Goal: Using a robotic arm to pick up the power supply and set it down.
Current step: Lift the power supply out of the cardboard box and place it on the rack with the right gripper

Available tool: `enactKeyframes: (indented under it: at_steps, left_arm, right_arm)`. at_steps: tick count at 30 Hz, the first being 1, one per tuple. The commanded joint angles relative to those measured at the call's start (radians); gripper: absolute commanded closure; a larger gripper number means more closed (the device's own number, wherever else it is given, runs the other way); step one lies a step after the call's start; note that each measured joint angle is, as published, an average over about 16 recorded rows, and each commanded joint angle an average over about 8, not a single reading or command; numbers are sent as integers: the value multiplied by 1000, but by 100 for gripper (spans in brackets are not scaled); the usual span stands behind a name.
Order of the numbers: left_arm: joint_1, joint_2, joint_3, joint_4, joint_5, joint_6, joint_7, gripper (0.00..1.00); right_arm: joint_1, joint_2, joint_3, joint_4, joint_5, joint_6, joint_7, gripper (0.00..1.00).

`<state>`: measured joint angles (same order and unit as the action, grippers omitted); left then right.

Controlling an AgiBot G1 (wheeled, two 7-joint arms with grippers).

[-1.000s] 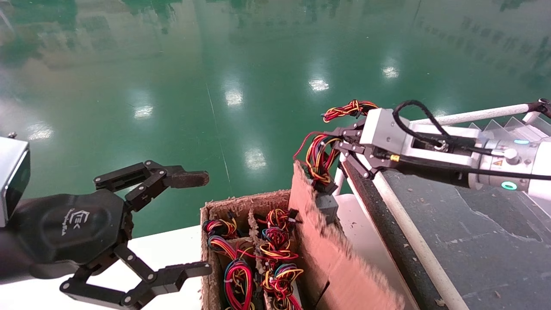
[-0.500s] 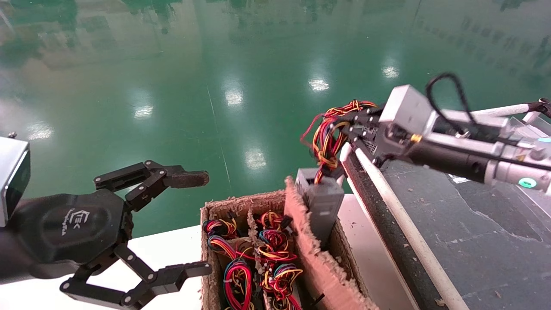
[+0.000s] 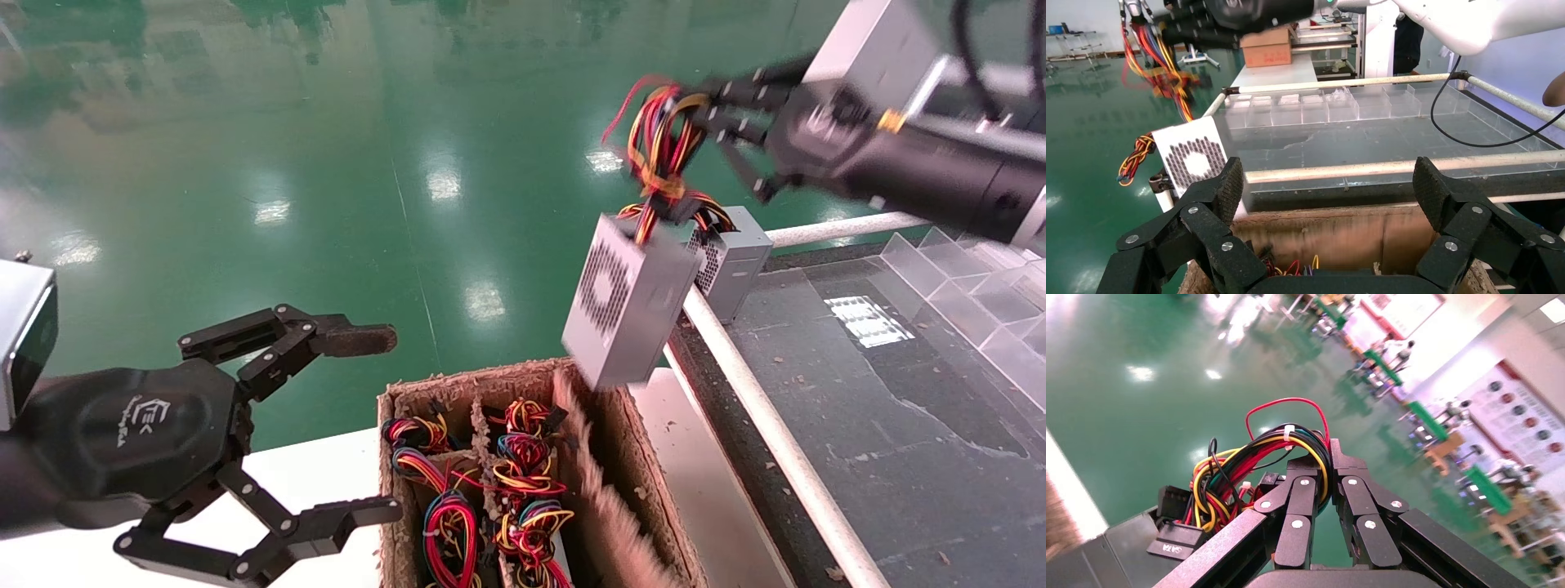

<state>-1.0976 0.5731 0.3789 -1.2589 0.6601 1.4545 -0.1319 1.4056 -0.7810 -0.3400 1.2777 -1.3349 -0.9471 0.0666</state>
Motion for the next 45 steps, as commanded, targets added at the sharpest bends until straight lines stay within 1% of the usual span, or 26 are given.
enactKeyframes:
  at_steps: [1,11,16,21,27,34,39,45]
  left_arm:
    - [0,0,0,0,0,0,0,0]
    - [0,0,0,0,0,0,0,0]
    - [0,0,0,0,0,0,0,0]
    - [0,0,0,0,0,0,0,0]
    - [0,0,0,0,0,0,0,0]
    - [0,0,0,0,0,0,0,0]
    - [0,0,0,0,0,0,0,0]
    - [0,0,0,0,0,0,0,0]
  right_arm:
    - [18,-2,7,-6,1,6,-6,100]
    - [153,-15,27,-119,-29,23,-75,100]
    - [225,-26,33,-230,-58,48,-119,100]
    - [282,-31,42,-351,-82,76,-187,100]
    - [327,-33,51,-493,-103,106,-294,100]
    - [366,-53,40,-686,-133,119,-421,100]
    - [382,-75,31,-817,-145,113,-503,100]
    - [386,-104,21,-941,-151,89,-587,100]
